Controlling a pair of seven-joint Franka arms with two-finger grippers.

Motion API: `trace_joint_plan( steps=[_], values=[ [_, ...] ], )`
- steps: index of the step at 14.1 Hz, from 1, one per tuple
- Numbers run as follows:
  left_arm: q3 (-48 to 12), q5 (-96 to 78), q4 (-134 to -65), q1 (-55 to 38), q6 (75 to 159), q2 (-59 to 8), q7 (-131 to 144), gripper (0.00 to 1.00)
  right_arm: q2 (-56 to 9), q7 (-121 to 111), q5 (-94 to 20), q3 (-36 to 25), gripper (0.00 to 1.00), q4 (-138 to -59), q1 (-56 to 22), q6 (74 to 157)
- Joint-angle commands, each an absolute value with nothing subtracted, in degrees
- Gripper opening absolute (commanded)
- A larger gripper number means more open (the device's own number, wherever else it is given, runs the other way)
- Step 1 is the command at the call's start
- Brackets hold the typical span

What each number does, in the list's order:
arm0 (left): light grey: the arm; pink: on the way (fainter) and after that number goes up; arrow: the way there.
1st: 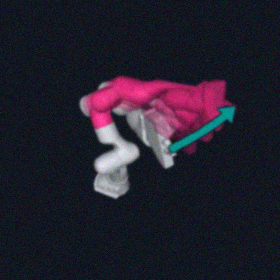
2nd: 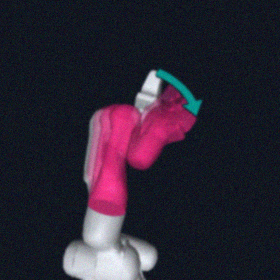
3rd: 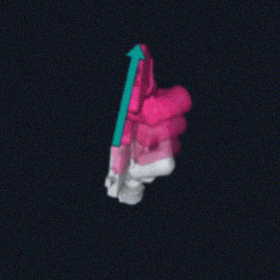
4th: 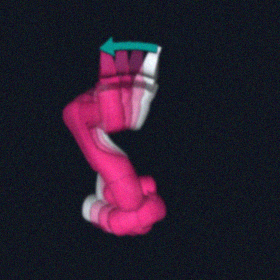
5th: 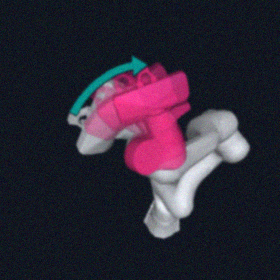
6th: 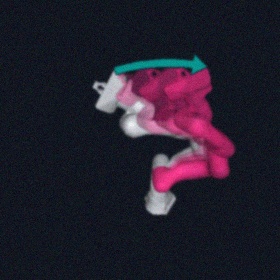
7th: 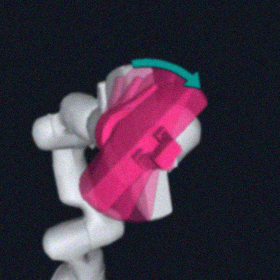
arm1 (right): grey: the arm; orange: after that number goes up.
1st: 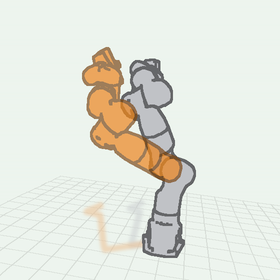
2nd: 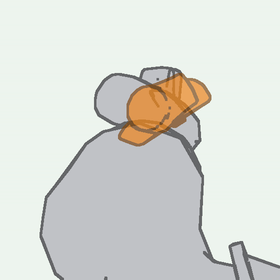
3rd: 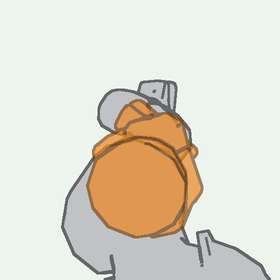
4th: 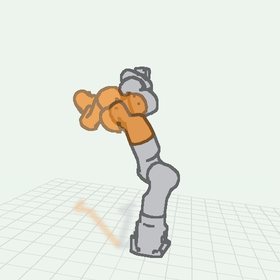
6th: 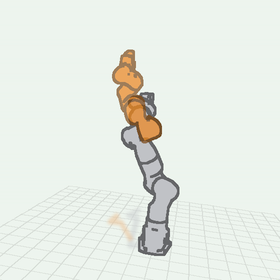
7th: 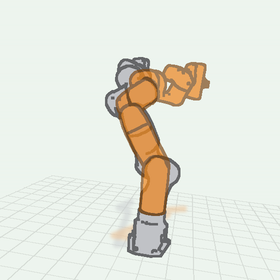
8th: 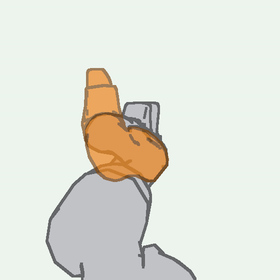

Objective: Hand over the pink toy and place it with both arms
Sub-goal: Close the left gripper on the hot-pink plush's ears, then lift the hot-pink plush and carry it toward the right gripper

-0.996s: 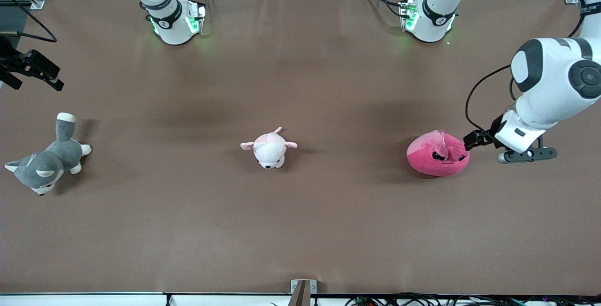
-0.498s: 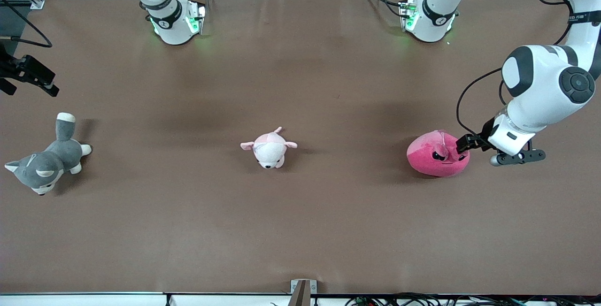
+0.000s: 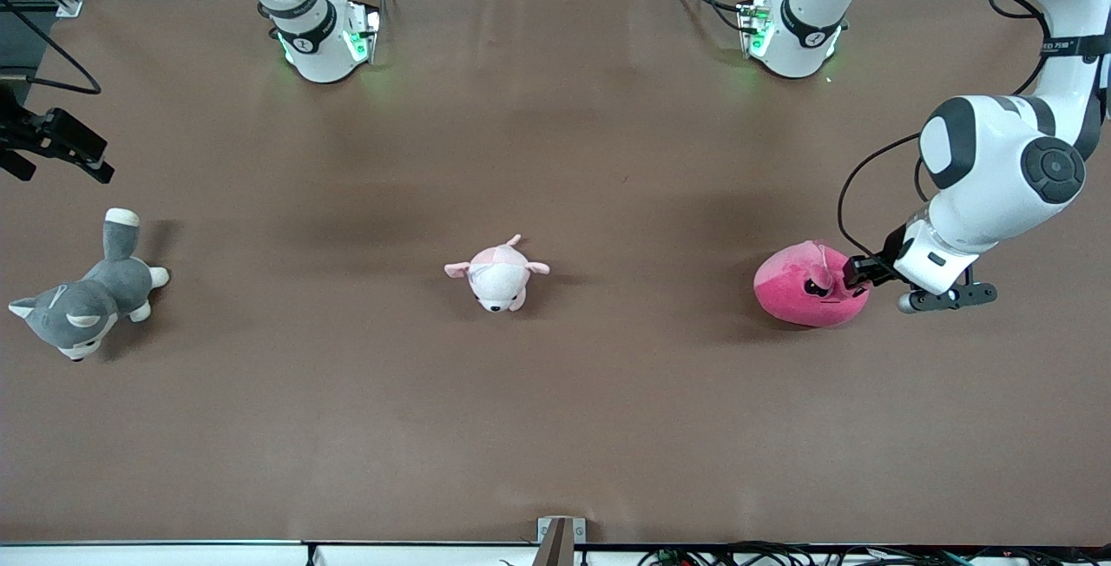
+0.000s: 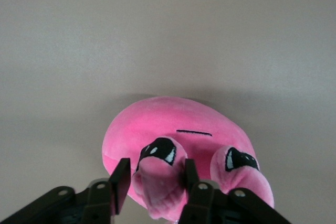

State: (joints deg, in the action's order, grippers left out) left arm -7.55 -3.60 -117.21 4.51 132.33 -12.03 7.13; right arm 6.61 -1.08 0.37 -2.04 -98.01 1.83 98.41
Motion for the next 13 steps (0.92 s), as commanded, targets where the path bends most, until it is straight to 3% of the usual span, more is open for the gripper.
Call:
trace_joint_plan(
  steps=[1, 6, 13],
  values=[
    [-7.82, -4.31, -117.33, 4.39, 132.89, -11.6, 7.21, 0.03, 5.63, -1.58, 0.0, -1.85, 1.0, -96.86, 1.94, 98.0],
    [-10.28, -4.22, -113.48, 4.13, 128.78, -8.53, 7.29, 0.01, 5.54, -1.58, 0.09, -1.85, 1.0, -96.86, 2.11, 97.91],
    [-23.0, -4.39, -95.74, 4.22, 110.15, -7.21, 20.8, 0.01, 5.45, -1.58, 0.18, -1.85, 1.0, -96.86, 2.2, 97.73]
  ],
)
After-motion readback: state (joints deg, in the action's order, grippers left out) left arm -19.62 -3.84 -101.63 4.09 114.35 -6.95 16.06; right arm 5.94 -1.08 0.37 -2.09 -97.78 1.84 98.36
